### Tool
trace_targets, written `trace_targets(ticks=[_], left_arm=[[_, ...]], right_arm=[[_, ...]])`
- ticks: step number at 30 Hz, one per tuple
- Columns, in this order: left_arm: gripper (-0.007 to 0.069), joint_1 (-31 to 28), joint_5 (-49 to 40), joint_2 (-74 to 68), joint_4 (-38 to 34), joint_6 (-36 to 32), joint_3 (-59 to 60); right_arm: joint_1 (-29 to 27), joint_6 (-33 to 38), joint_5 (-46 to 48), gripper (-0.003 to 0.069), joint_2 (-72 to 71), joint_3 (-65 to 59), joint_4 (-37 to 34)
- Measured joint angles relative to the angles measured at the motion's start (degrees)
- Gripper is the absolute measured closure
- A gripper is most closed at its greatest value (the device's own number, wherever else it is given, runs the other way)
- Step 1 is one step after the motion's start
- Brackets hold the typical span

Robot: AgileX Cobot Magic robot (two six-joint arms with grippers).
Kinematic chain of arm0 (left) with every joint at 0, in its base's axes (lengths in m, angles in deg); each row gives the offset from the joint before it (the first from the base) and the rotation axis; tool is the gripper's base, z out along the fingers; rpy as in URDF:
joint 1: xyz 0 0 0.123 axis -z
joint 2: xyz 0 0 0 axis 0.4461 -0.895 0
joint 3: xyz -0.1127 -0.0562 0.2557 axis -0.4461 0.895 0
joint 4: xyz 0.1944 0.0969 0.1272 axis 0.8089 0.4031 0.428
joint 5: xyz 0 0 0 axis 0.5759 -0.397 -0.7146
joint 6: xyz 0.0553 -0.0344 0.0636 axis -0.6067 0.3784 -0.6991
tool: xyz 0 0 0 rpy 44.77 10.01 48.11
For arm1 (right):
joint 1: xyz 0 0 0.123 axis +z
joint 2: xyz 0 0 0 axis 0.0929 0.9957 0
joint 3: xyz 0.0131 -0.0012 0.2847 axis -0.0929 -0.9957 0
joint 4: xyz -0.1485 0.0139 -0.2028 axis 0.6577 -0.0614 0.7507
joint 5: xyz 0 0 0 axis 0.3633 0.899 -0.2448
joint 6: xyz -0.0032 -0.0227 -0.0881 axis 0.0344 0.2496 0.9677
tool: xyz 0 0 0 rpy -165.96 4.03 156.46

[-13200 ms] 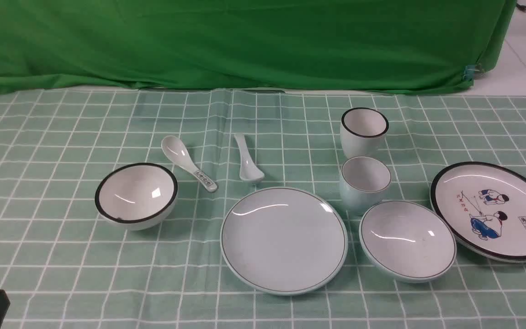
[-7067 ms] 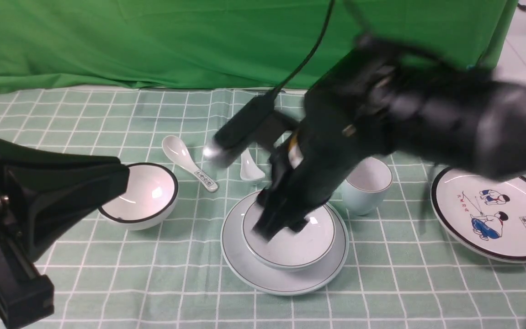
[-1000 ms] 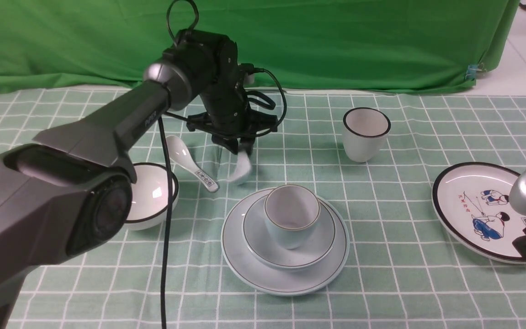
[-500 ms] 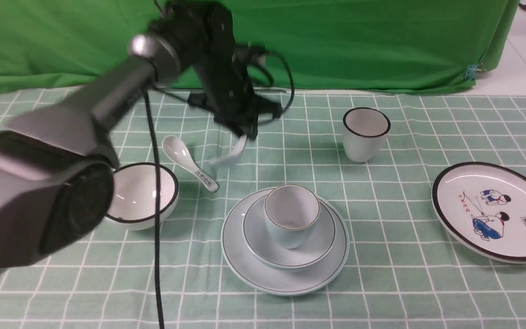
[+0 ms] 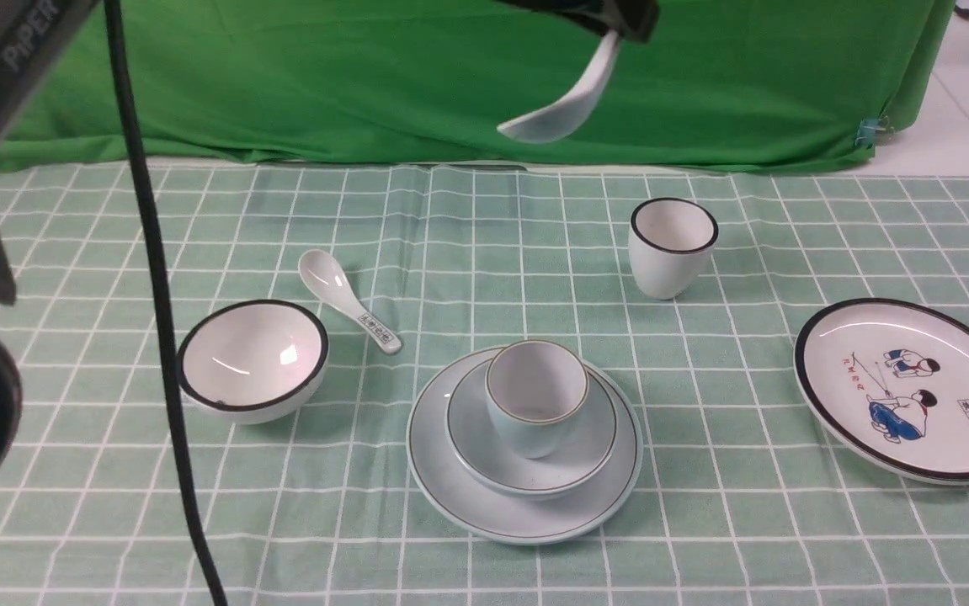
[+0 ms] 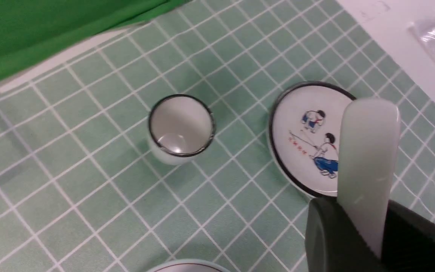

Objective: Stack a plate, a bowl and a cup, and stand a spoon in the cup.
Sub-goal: Use the left arm to put the blue soup spoon into the blue teacup in the middle

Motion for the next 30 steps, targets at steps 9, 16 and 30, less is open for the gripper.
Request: trace_targets(ticks=[9, 16, 30], left_arm=[[0.0522, 8.9, -0.1, 7.0, 12.4, 1.2, 2.0], [0.0522, 15.0, 0.7, 16.1, 17.7, 0.5, 18.0], [0.0522, 14.6, 93.4, 45.0, 17.7, 6.0, 91.8]], right_arm=[[0.0, 0.0, 0.0, 0.0515, -0.3, 0.0, 0.0], [0.0, 0.0, 0.0, 0.0515, -0.3, 0.0, 0.0], [0.0, -2.6, -3.9, 0.0515, -0.4, 0.0, 0.0]])
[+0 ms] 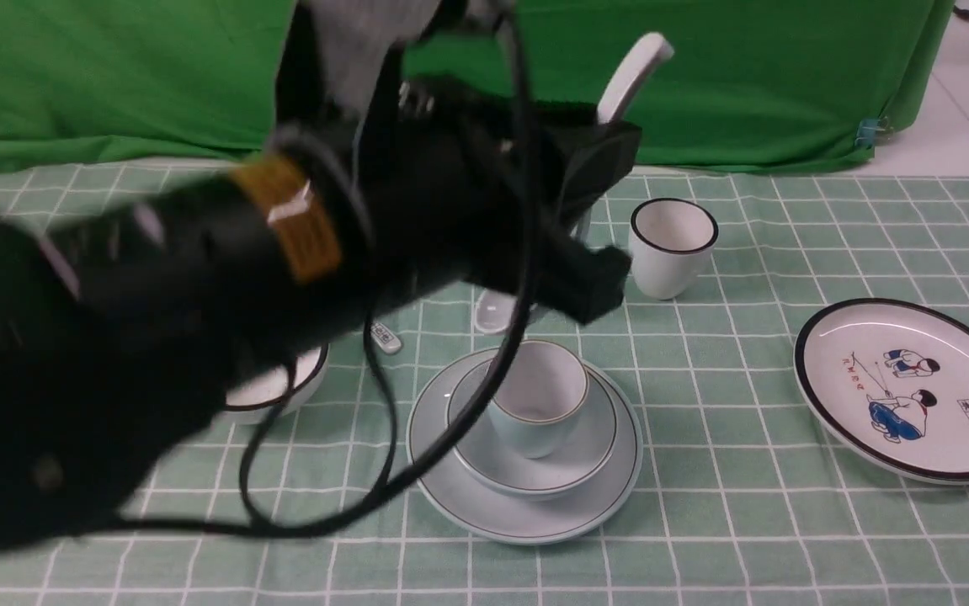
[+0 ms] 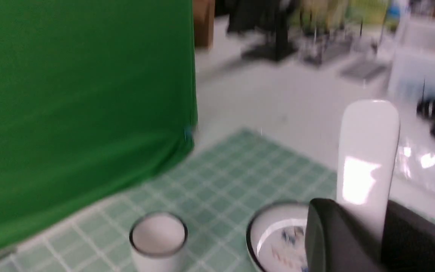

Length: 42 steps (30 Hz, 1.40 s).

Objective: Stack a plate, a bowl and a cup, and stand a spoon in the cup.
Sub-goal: Use the left arm to put the blue soup spoon into the blue teacup in the middle

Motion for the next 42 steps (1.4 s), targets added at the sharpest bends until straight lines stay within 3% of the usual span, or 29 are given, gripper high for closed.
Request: trace_targets(ticks=[1, 2, 3, 4, 7, 10, 20, 31, 42], left_arm=[[0.0522, -0.9, 10.0, -1.2, -0.1, 0.0, 5.0], [0.0522, -0.9, 10.0, -1.5, -0.2, 0.0, 5.7], [0.0522, -2.8, 20.4, -3.9, -0.9, 1.3, 10.2], [0.0522, -4.1, 25.0, -5.3, -1.3, 3.4, 11.5], [0.0522, -7.5, 32.9, -9.6, -0.7, 9.2, 12.8], [0.0522, -11.5, 41.8, -15.0, 5.4, 12.8, 12.1], [0.0522, -13.1, 43.6, -26.7, 21.7, 19.8, 5.5], [0.0522, -13.1, 44.5, -34.9, 23.5, 21.4, 2.5], [0.0522, -13.1, 43.2, -38.0, 19.8, 19.4, 2.4]], right_arm=[[0.0, -0.3, 0.0, 0.0515, 0.0, 0.0, 0.0], [0.0, -0.3, 0.0, 0.0515, 0.0, 0.0, 0.0], [0.0, -0.5, -0.3, 0.0515, 0.0, 0.0, 0.0], [0.0, -0.6, -0.5, 0.0515, 0.0, 0.0, 0.0], [0.0, -0.7, -1.0, 0.0515, 0.0, 0.0, 0.0], [0.0, -1.7, -1.7, 0.0515, 0.0, 0.0, 0.0], [0.0, -3.1, -2.3, 0.0515, 0.0, 0.0, 0.0], [0.0, -3.2, -2.7, 0.0515, 0.0, 0.0, 0.0], [0.0, -3.2, -2.9, 0.0515, 0.0, 0.0, 0.0]])
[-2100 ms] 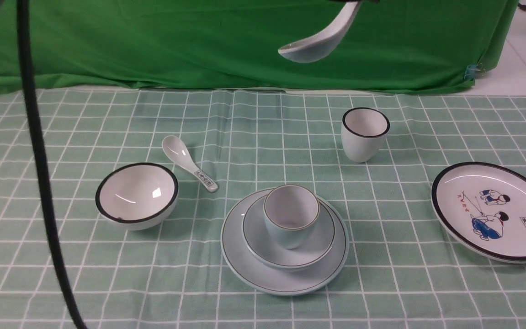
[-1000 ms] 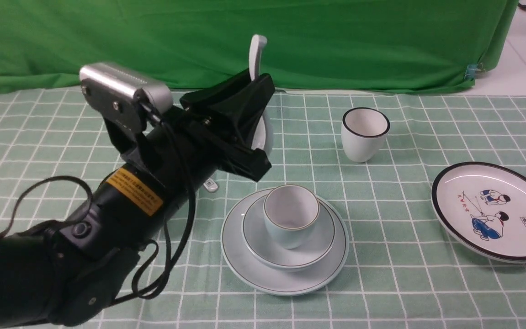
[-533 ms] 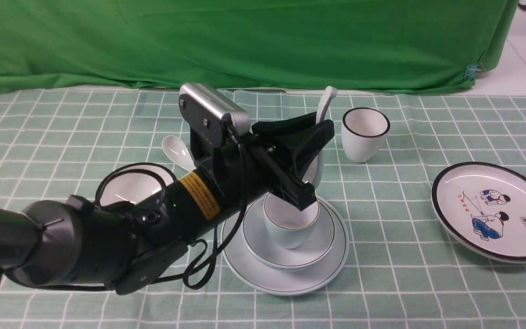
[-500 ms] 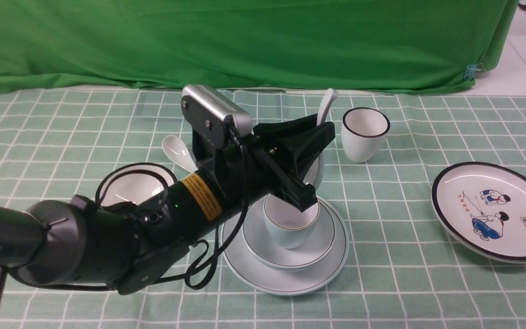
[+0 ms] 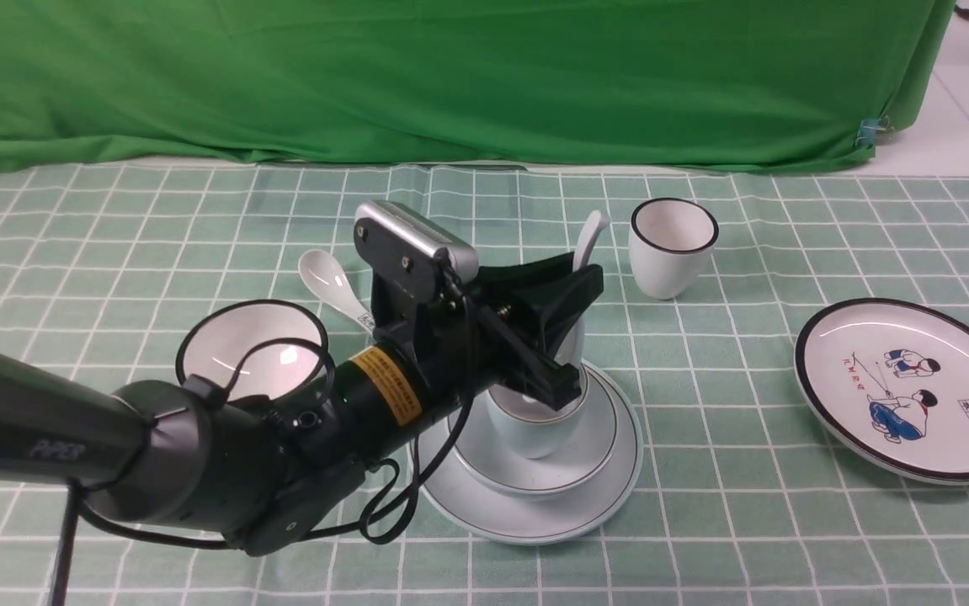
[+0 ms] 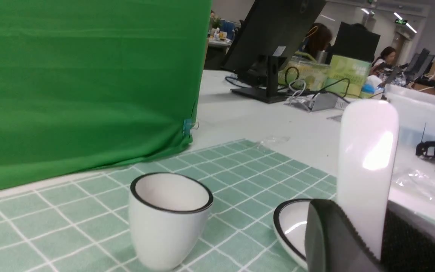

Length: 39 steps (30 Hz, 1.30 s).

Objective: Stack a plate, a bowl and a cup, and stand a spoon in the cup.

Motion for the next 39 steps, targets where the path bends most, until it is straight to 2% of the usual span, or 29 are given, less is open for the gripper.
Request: trace_targets(ticks=[11, 15, 23, 27, 30, 32, 34, 35, 36, 37, 39], left_arm=[[0.052, 0.0, -2.6, -1.9, -2.6, -1.3, 0.0], [0.0491, 0.0, -2.9, -1.9, -3.0, -1.6, 0.0], [0.0269, 0.0, -2.6, -1.9, -3.2, -1.7, 0.0], [0.0191, 0.0, -2.6, -0.7, -2.8, -0.8, 0.0], [0.0167, 0.0, -4.6, 3.0, -2.0, -0.5, 0.1], [0.0169, 0.0, -8.3, 6.0, -1.4, -0.4, 0.1], [0.0203, 0.0, -17.2, 11.7, -0.2, -0.2, 0.1], [0.0208, 0.0, -18.1, 12.3, -0.1, -0.2, 0.1], [0.0263, 0.0, -26.7, 17.7, 0.1, 0.1, 0.1], [0.027, 0.0, -27.7, 18.4, 0.2, 0.1, 0.1], [0.0368, 0.0, -38.7, 27.3, 0.3, 0.1, 0.1]], right_arm=[[0.0, 0.1, 0.0, 0.0515, 0.0, 0.0, 0.0], [0.0, 0.2, 0.0, 0.0515, 0.0, 0.0, 0.0], [0.0, 0.3, 0.0, 0.0515, 0.0, 0.0, 0.0], [0.0, 0.3, 0.0, 0.0515, 0.0, 0.0, 0.1], [0.0, 0.3, -0.2, 0.0515, 0.0, 0.1, 0.1], [0.0, 0.3, -0.4, 0.0515, 0.0, 0.7, 0.0], [0.0, 0.3, -0.7, 0.0515, 0.0, 1.6, 0.0], [0.0, 0.3, -0.7, 0.0515, 0.0, 1.7, 0.0], [0.0, 0.3, -0.9, 0.0515, 0.0, 2.4, 0.0], [0.0, 0.3, -0.9, 0.0515, 0.0, 2.4, 0.0], [0.0, 0.3, -1.0, 0.0515, 0.0, 2.7, 0.0]])
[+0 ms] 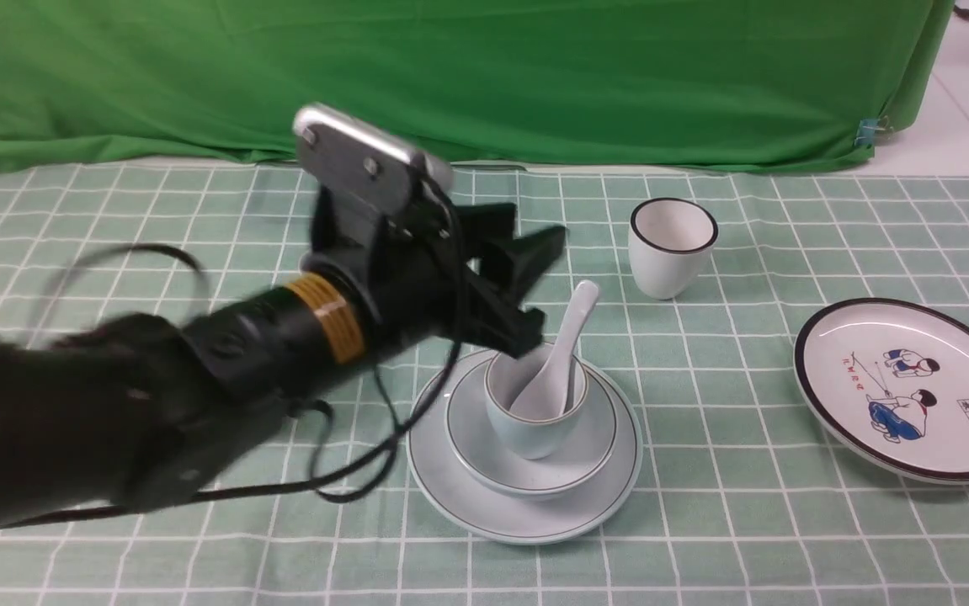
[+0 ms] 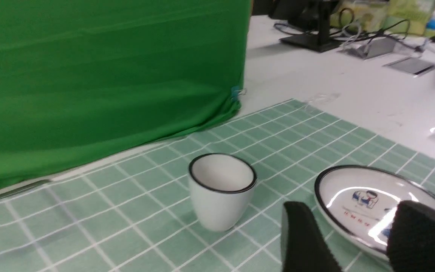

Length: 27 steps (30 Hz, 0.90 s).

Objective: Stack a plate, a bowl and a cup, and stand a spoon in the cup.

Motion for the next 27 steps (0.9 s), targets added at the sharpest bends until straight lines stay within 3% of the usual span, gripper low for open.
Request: trace_targets(ticks=[4, 8, 17, 27], left_arm=[[0.0554, 0.0, -19.2, 15.4, 0.2, 0.0, 0.0], [0.0613, 0.0, -33.1, 29.4, 0.4, -0.9, 1.4], [0.0615, 0.0, -35.8, 55.7, 0.4, -1.5, 18.5], [0.0614, 0.0, -36.2, 62.1, 0.4, -2.6, 27.7]], right_arm=[[0.0, 0.0, 1.4, 0.054, 0.0, 0.0, -0.2], [0.0, -0.2, 4.4, 0.0623, 0.0, 0.1, -0.2], [0.0, -5.8, 5.2, 0.0636, 0.0, 0.1, -0.4], [0.0, -6.5, 5.2, 0.0603, 0.0, 0.1, -0.4]])
